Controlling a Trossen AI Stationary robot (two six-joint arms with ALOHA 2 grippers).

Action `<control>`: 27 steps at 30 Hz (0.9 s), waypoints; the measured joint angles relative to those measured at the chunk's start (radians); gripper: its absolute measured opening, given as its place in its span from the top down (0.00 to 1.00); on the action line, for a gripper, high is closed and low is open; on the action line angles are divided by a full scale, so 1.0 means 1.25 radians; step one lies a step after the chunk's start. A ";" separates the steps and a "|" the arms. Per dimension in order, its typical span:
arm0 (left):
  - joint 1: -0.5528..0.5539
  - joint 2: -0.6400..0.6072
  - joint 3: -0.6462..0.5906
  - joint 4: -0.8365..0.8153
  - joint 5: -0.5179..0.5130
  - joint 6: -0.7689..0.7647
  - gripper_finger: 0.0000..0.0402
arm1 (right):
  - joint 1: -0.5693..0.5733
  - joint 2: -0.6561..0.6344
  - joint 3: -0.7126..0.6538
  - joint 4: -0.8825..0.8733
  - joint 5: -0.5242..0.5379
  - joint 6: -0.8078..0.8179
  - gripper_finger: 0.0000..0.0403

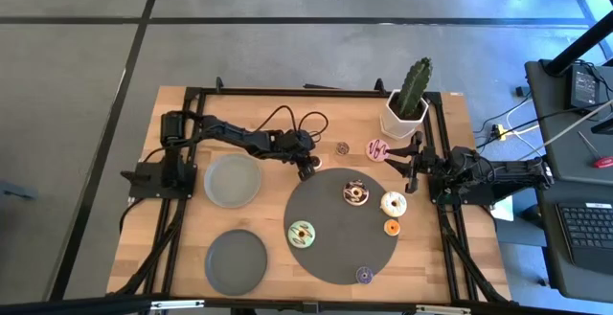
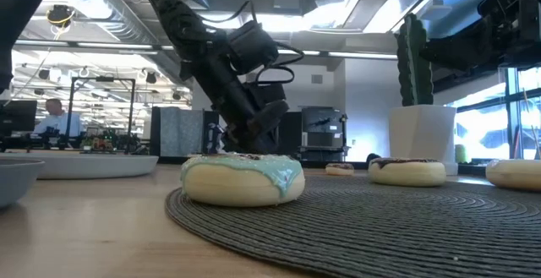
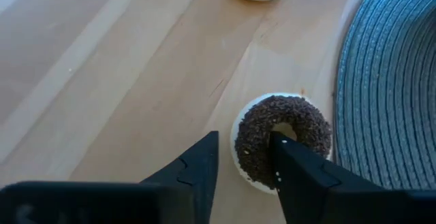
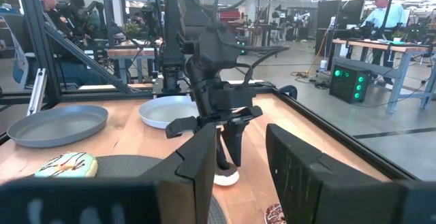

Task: Pick & Place donuts
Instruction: Put the small dark brown donut on the gray plate

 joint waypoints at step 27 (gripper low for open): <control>-0.060 -0.463 -0.130 -0.443 -0.083 -0.144 0.97 | 0.000 0.002 0.000 0.000 -0.001 0.002 0.67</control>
